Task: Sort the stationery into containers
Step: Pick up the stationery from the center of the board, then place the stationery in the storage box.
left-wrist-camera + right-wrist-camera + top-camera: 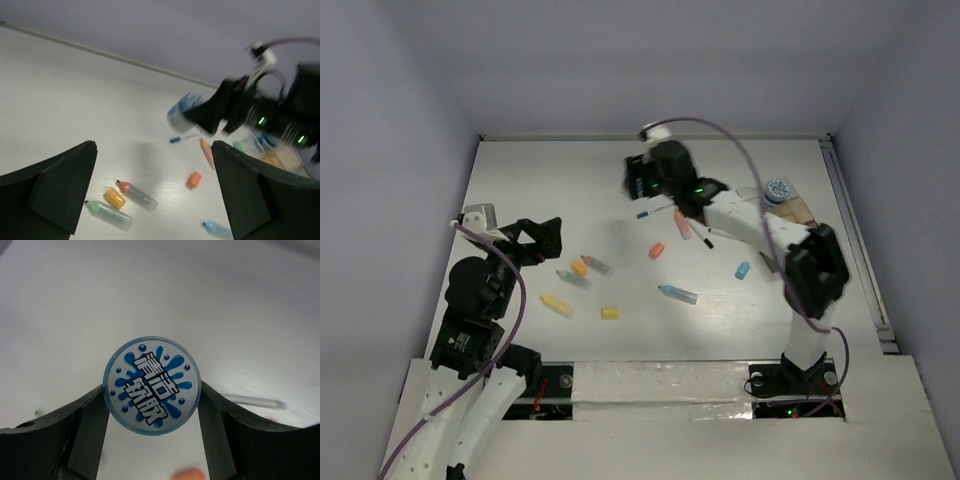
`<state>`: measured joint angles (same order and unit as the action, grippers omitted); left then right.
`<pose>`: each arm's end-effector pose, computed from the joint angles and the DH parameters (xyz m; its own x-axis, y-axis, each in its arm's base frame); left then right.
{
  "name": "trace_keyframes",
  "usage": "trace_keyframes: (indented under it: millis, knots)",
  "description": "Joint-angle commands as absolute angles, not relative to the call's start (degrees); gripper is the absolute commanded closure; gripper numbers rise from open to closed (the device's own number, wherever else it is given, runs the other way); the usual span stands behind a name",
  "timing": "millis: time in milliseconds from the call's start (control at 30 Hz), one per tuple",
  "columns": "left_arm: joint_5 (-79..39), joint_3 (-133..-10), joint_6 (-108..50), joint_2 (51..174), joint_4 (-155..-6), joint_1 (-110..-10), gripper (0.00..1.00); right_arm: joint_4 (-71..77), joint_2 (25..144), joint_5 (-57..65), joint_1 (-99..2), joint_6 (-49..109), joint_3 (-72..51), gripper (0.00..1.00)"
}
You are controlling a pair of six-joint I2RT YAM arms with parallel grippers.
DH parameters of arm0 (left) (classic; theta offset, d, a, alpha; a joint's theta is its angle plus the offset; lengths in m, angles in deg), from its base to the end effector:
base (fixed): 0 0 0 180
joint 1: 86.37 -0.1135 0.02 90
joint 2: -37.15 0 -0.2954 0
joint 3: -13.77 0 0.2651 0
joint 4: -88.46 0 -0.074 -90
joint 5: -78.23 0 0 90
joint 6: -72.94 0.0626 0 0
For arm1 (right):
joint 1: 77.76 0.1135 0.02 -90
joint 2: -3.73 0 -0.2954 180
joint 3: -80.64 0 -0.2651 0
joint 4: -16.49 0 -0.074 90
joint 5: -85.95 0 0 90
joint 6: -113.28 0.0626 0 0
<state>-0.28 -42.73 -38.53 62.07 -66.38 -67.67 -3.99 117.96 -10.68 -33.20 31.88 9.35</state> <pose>0.1105 -0.0242 0.3919 0.0522 -0.3963 -0.9166 0.1567 0.9098 -0.3844 0.3809 0.3650 0.2977 -0.4020 -0.1874 -0.8963 -0.5693 0.8178 0.0844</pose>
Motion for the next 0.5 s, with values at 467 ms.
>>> trace_keyframes:
  millis: [467]
  knots:
    - [-34.18,-40.62,-30.85,64.48,-78.02,-65.63,0.01,-7.84,88.98,-23.39,-66.32,33.92,-14.04,0.56]
